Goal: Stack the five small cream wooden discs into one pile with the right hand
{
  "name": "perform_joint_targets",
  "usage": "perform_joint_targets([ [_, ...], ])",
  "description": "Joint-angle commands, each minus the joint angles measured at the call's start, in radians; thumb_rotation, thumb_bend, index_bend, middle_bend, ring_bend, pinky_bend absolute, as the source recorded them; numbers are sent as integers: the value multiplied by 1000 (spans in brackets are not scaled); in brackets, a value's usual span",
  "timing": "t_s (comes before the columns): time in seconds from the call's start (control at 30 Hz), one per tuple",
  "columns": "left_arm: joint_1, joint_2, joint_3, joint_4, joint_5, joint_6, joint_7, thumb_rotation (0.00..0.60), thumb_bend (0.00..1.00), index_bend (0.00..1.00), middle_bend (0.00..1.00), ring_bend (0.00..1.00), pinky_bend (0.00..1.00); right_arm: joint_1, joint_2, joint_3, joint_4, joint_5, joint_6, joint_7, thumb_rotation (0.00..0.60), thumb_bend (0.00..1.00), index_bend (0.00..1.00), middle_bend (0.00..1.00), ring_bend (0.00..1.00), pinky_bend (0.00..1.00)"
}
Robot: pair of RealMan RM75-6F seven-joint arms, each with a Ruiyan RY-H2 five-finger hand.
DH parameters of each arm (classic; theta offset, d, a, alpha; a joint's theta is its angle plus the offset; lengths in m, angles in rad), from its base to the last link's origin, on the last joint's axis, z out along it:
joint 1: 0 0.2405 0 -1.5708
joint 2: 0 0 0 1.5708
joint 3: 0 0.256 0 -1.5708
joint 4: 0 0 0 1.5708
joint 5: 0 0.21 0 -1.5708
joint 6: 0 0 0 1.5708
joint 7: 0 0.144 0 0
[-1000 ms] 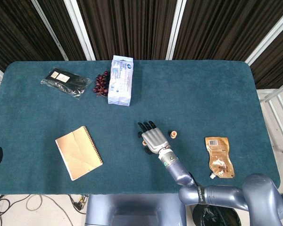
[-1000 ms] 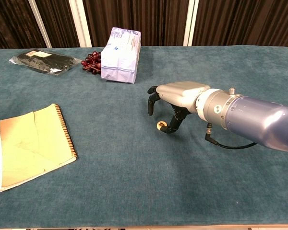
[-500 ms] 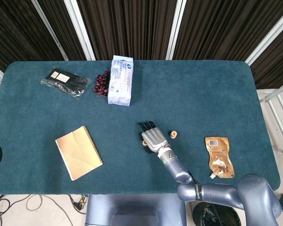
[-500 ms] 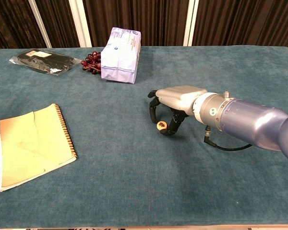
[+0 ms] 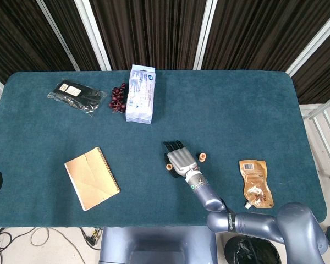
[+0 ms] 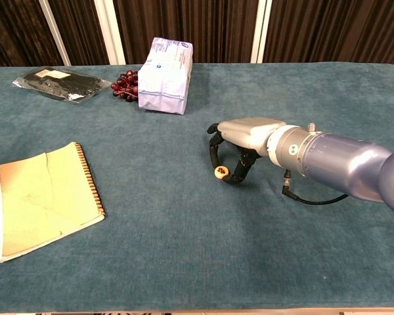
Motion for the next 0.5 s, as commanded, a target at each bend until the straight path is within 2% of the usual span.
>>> perform_joint_targets([
  [0.03,0,0,0,0,0,-1,1,600,491,165,0,0,0,0,-1,-1,3,0,0,1,600,410,458,0,0,0],
  [0.5,0,-1,2,5,3,-1,-3,600,491,165,0,0,0,0,-6,-5,15,1,-8,11,600,410,481,0,0,0],
])
